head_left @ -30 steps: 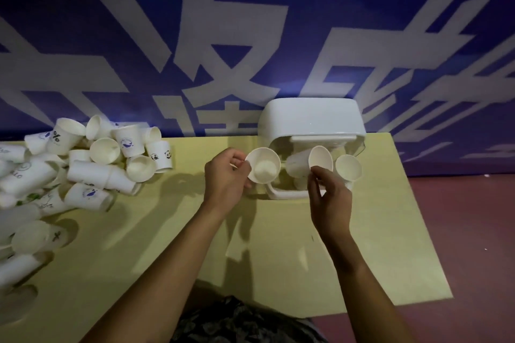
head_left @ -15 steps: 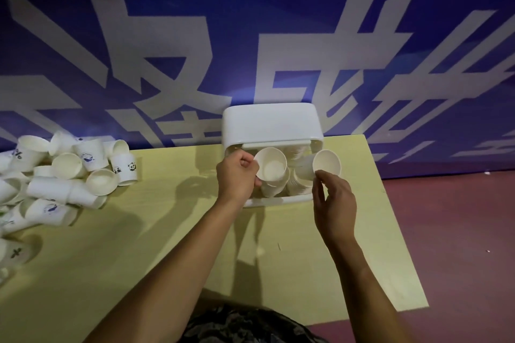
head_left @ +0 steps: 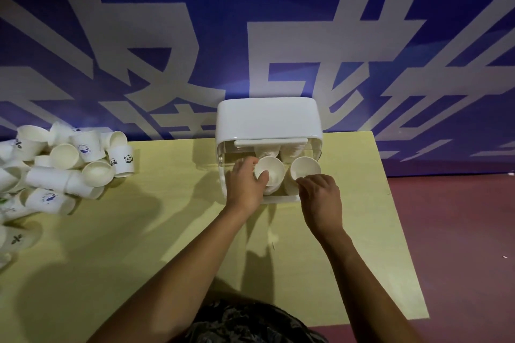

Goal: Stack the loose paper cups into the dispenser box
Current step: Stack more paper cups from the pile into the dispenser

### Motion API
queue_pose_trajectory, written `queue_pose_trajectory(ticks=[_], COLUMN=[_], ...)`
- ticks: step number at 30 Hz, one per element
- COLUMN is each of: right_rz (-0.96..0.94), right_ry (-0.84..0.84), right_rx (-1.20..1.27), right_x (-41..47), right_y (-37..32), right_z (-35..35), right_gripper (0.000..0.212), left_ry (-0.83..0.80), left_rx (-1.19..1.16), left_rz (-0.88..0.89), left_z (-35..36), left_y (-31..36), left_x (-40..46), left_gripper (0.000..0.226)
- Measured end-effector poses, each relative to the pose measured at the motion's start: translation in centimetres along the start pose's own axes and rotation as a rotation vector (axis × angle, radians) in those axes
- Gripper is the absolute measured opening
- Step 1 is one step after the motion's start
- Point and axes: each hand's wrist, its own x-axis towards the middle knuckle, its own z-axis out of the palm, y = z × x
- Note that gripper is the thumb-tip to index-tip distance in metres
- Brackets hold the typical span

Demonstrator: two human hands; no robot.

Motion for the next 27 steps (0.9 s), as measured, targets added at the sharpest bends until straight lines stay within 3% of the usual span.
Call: queue_pose_trajectory(ticks=[4,7,11,15,18,20,27], right_rz=[-0.016,0.144,0.340,0.153,0.214,0.304,0.573], right_ry=[-0.031,0.053,0.063,0.206,-0.105,-0.316,-0.469], right_rx=[0.027,0.197,0.309,0.228,0.337,0.372,0.974], right_x=[0.0,-0.1,-0.1,-0.2,-0.1,-0.2,0.8], right_y=[0.7,0.7,0.5,-0.9,-3.0,-3.8,-5.7], right_z=[1.1,1.1,1.0,-0.1,0.0,1.0,4.6], right_gripper=[0.015,0.019,0.040,0.018,0.007,0.019,0.030], left_ry=[-0.164,-0.275,-0.329,-0.354,-0.349,-0.348,-0.338], left_rx=[-0.366,-0.644,-0.805,-0.904,-0.929,-0.917,-0.905], left_rz=[-0.330,-0.496,-0.619,-0.648,-0.631,-0.624,-0.586], left_z=[1.1,1.2,1.2,1.1,0.9,0.9,-0.5], left_y=[-0.2,-0.4,-1.0,-1.3,-1.6,-1.8,-2.9], left_x=[0.2,0.4,0.8,0.9,1.2,1.4,1.9], left_gripper=[0.046,0.048,0.049,0.048,0.044,0.043,0.039])
